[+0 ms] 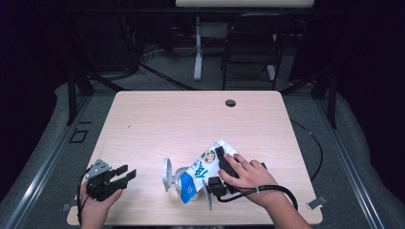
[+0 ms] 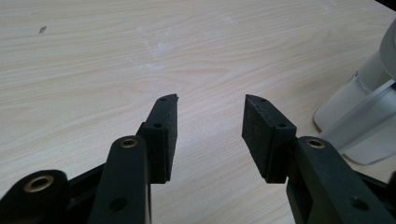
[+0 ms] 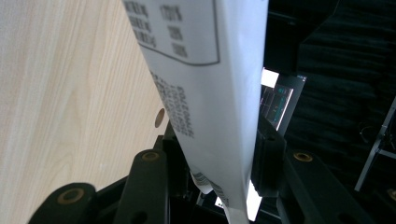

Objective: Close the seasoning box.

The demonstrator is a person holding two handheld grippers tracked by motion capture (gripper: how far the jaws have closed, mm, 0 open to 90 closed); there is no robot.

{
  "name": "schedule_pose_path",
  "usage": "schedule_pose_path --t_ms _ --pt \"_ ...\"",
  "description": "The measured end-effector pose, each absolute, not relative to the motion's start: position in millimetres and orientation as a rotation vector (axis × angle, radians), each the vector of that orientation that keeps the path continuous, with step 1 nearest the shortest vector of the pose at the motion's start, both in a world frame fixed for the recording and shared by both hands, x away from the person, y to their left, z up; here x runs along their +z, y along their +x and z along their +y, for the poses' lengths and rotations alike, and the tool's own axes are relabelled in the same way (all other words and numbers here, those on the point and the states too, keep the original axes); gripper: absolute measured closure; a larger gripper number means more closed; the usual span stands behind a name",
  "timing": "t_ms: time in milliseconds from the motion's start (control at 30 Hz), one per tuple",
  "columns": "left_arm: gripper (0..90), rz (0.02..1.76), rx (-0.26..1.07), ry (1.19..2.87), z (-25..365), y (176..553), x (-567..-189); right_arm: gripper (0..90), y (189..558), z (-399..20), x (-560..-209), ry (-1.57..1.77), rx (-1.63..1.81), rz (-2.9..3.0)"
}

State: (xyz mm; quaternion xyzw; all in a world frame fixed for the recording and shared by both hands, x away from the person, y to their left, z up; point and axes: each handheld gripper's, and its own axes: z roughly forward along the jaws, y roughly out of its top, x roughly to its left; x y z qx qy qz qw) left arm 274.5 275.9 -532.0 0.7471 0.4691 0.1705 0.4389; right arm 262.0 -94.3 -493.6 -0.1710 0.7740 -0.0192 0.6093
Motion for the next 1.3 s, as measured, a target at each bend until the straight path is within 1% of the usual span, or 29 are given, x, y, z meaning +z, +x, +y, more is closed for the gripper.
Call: schedule_pose_path --t_ms 767,900,1300 --pt "55.9 1.167 0.422 1.857 276.3 274.9 -532.9 67.5 261.8 -96.8 -498.1 -0.325 0.014 1.827" --pt "55.9 1.166 0.421 1.859 276.6 274.9 -533.0 69.7 262.8 -97.8 -498.9 -0.291 0.042 1.851" --pt "55.9 1.168 0.420 1.858 276.4 275.1 -533.5 71.9 263.0 -99.1 -501.6 -0.266 0.081 1.872"
